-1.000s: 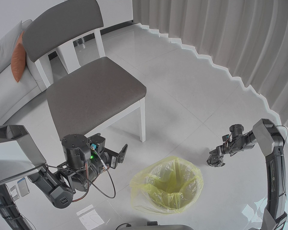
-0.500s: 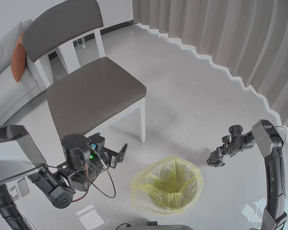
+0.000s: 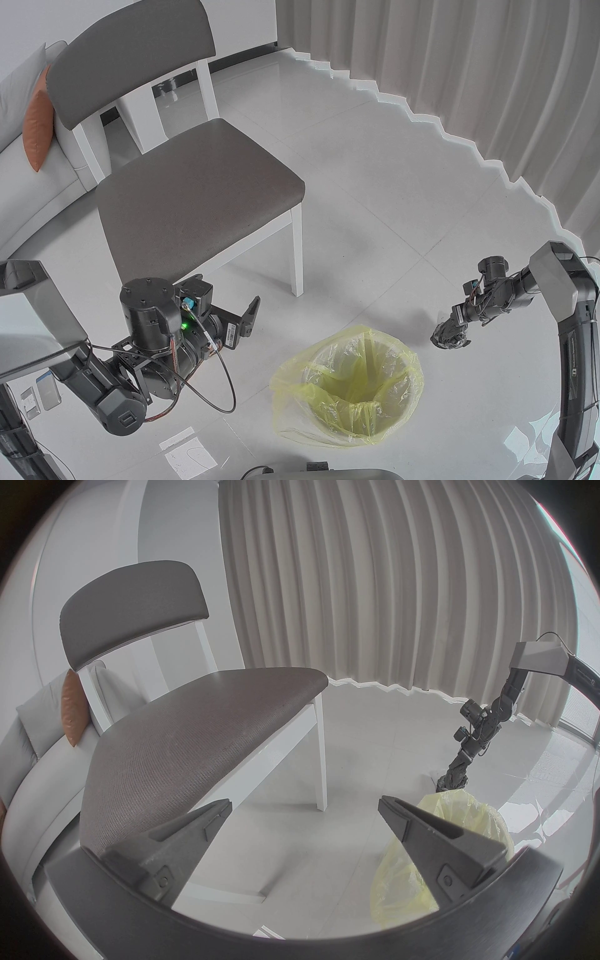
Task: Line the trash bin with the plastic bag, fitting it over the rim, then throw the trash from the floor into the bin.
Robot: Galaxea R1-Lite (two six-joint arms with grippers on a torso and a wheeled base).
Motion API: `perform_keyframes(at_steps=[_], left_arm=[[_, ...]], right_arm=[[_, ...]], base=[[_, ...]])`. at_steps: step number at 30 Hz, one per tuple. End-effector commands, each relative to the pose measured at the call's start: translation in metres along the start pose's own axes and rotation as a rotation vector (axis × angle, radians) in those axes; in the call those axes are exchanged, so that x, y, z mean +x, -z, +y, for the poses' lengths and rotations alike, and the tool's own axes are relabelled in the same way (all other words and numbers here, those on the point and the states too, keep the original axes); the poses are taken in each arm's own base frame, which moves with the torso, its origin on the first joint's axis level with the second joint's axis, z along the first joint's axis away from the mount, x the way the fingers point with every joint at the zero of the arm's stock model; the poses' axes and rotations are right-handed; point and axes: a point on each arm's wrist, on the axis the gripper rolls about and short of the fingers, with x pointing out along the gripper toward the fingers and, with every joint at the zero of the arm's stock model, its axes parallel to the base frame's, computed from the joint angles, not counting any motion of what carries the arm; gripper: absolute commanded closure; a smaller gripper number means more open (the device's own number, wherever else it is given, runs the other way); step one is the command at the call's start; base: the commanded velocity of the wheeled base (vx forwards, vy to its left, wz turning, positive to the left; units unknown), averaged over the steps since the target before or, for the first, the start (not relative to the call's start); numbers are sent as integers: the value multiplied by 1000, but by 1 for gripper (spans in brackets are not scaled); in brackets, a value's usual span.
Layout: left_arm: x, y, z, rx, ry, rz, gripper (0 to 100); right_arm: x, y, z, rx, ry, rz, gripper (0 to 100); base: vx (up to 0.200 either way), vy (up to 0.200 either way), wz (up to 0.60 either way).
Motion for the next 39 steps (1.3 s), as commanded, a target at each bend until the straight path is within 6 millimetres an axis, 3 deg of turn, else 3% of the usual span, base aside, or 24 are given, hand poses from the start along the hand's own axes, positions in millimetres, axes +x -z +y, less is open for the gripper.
perform_keyframes(at_steps=[1, 6, 10, 14, 16, 17, 19, 20, 22, 31, 39], left_arm=[[-13, -8, -1, 0, 16, -24, 0], [-31, 0, 0, 27, 51, 22, 0], [-37, 10, -1, 42, 83, 70, 0], [-37, 18, -3, 64, 101, 99, 0], [-36, 21, -4, 67, 103, 110, 0], [-33, 26, -5, 72, 107, 128, 0], [-31, 29, -7, 74, 109, 136, 0], [-31, 29, -7, 74, 109, 136, 0], [-29, 31, -8, 77, 114, 143, 0], [-20, 46, -25, 105, 145, 184, 0], [-8, 48, -32, 149, 150, 156, 0]], right_arm=[[-68, -18, 16, -26, 3, -42, 100], [-136, -17, 32, -41, -5, -99, 100], [-176, -15, 47, -64, -36, -162, 100], [-218, -13, 75, -114, -84, -247, 100], [-224, -11, 86, -136, -92, -259, 100], [-236, -5, 107, -181, -98, -297, 100], [-251, 1, 125, -223, -111, -346, 100], [-251, 1, 125, -223, -111, -346, 100], [-277, 13, 152, -289, -167, -409, 100], [-317, 49, 205, -416, -341, -452, 100], [-314, 75, 210, -440, -386, -381, 100]], base=[[0, 0, 0], [0, 0, 0], [0, 0, 0], [0, 0, 0], [0, 0, 0], [0, 0, 0], [0, 0, 0], [0, 0, 0], [0, 0, 0], [0, 0, 0], [0, 0, 0]])
